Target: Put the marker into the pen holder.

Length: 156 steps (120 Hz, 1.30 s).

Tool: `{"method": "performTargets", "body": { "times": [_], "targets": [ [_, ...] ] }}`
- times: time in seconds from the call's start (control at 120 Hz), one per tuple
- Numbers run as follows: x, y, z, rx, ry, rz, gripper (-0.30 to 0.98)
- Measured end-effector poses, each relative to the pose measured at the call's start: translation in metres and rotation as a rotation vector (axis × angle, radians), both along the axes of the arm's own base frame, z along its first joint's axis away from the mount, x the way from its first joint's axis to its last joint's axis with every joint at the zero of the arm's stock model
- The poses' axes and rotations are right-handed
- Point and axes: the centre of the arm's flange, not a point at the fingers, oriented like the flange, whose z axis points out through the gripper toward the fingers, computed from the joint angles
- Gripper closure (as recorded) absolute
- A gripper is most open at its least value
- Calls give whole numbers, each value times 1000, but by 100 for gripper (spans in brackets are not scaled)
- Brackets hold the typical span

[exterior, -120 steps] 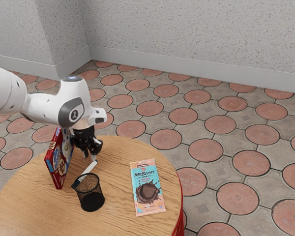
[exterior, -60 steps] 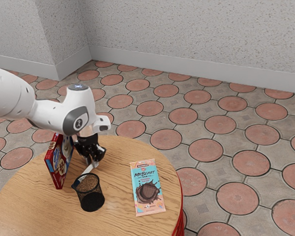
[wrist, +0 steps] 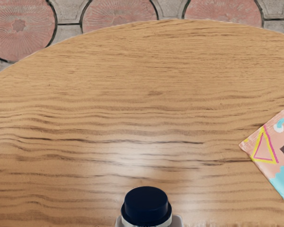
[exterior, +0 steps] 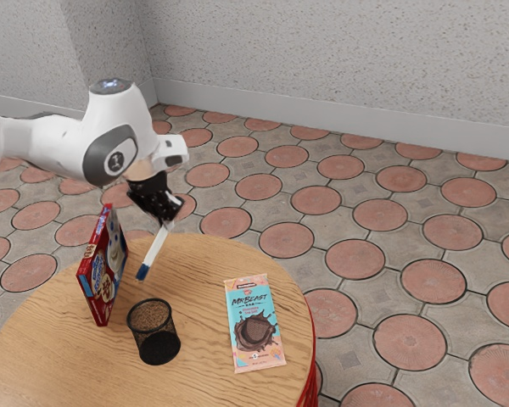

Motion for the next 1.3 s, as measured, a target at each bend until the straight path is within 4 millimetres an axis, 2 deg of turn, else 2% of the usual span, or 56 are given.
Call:
{"method": "performTargets", "body": {
  "times": [0.042, 0.075, 0.15, 0.267, 0.383, 0.567, 0.775, 0.967, 1.192, 1.3],
  "targets": [
    [-12, -14, 24, 9, -31, -30, 78],
    [-21, -25, 36, 15, -44, -53, 79],
    [-29, -38, 41, 25, -46, -79, 79],
    [-34, -39, 31, 32, -19, -80, 79],
    [-37, -59, 19, 31, 6, -111, 79],
    [-44, -77, 4, 65, -8, -151, 79],
    [-69, -70, -2, 107, -84, -150, 79],
    [-74, -79, -6, 108, -130, -148, 79],
    [-81, -79, -27, 99, -108, -122, 78],
    [-91, -79, -43, 97, -78, -113, 76]
  ]
}}
